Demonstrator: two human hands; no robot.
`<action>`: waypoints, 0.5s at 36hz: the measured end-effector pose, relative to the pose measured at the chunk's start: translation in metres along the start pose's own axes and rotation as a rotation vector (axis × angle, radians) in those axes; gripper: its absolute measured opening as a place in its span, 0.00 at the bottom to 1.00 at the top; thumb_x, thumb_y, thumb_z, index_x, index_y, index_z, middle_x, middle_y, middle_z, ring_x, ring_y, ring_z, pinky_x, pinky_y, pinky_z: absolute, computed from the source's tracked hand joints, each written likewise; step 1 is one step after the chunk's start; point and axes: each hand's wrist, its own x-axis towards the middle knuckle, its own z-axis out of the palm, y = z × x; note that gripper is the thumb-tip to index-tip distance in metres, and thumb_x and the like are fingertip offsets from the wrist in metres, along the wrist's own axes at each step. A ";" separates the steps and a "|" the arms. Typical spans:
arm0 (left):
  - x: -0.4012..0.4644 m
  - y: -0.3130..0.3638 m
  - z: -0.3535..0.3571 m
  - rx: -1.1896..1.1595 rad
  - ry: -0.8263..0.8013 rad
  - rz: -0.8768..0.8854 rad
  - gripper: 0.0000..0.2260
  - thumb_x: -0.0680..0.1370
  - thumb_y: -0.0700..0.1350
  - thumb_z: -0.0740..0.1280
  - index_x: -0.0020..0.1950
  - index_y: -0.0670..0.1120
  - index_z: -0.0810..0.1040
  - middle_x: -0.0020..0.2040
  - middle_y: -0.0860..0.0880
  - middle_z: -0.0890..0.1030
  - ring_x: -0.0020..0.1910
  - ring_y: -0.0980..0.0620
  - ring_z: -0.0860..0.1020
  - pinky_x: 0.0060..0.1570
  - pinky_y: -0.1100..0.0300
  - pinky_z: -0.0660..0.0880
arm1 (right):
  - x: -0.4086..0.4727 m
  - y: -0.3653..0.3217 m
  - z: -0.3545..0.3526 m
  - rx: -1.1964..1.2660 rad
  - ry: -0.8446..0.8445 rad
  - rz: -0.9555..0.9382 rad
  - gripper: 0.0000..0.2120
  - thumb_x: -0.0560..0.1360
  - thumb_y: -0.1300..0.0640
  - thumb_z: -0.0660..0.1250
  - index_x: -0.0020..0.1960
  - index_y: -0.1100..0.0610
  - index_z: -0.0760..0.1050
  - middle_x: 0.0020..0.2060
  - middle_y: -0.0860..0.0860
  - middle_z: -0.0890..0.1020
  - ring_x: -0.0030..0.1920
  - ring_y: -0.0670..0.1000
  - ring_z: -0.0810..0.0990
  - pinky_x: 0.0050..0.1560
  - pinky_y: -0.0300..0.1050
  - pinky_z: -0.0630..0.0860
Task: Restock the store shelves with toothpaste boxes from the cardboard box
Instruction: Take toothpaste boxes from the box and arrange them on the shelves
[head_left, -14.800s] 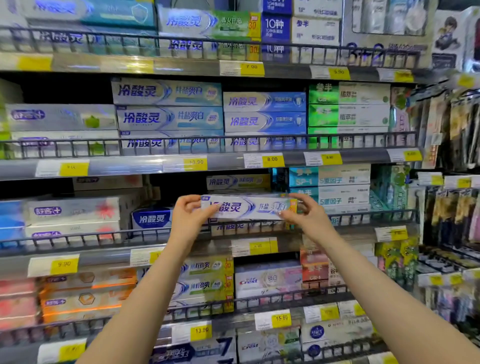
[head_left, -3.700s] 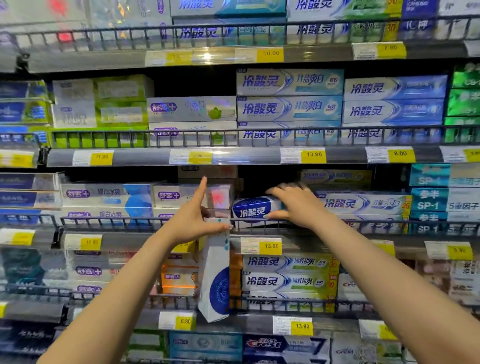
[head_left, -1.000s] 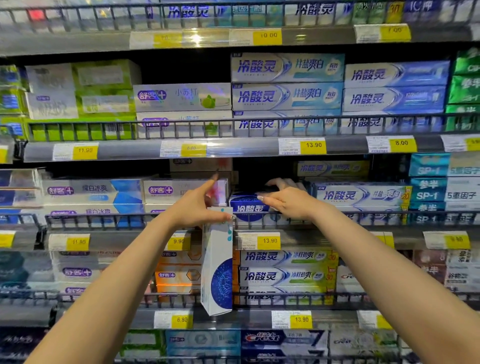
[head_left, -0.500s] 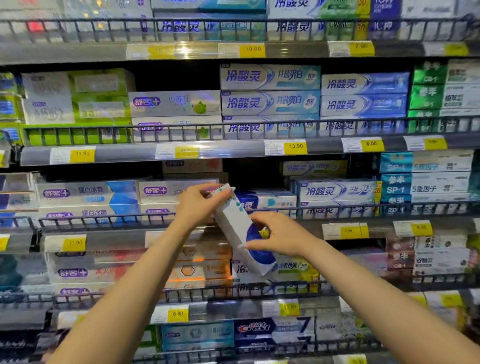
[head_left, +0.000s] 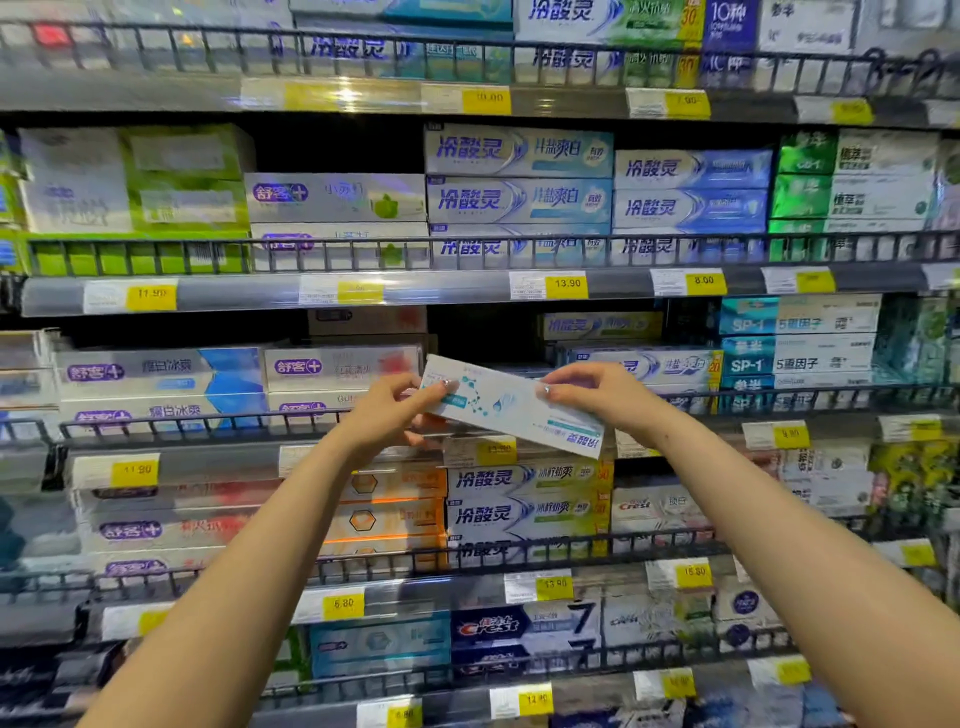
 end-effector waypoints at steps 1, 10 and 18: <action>0.000 -0.001 0.000 -0.028 -0.016 -0.021 0.27 0.72 0.61 0.66 0.59 0.40 0.74 0.52 0.42 0.82 0.48 0.42 0.82 0.48 0.41 0.78 | 0.000 0.000 0.001 0.008 0.000 -0.015 0.10 0.70 0.51 0.72 0.51 0.50 0.80 0.49 0.48 0.83 0.52 0.46 0.81 0.53 0.41 0.76; -0.006 -0.003 0.000 -0.237 -0.058 -0.141 0.22 0.71 0.54 0.68 0.58 0.41 0.75 0.55 0.41 0.79 0.52 0.47 0.80 0.41 0.59 0.80 | -0.018 -0.001 0.018 -0.258 0.001 -0.241 0.25 0.66 0.51 0.76 0.59 0.47 0.72 0.56 0.45 0.77 0.56 0.38 0.74 0.57 0.30 0.71; -0.016 0.000 -0.002 -0.282 -0.075 0.197 0.23 0.63 0.38 0.77 0.56 0.48 0.76 0.57 0.47 0.79 0.55 0.48 0.80 0.53 0.53 0.78 | -0.034 0.023 0.007 0.000 -0.100 0.186 0.15 0.70 0.48 0.71 0.55 0.50 0.74 0.47 0.44 0.83 0.53 0.51 0.80 0.56 0.48 0.78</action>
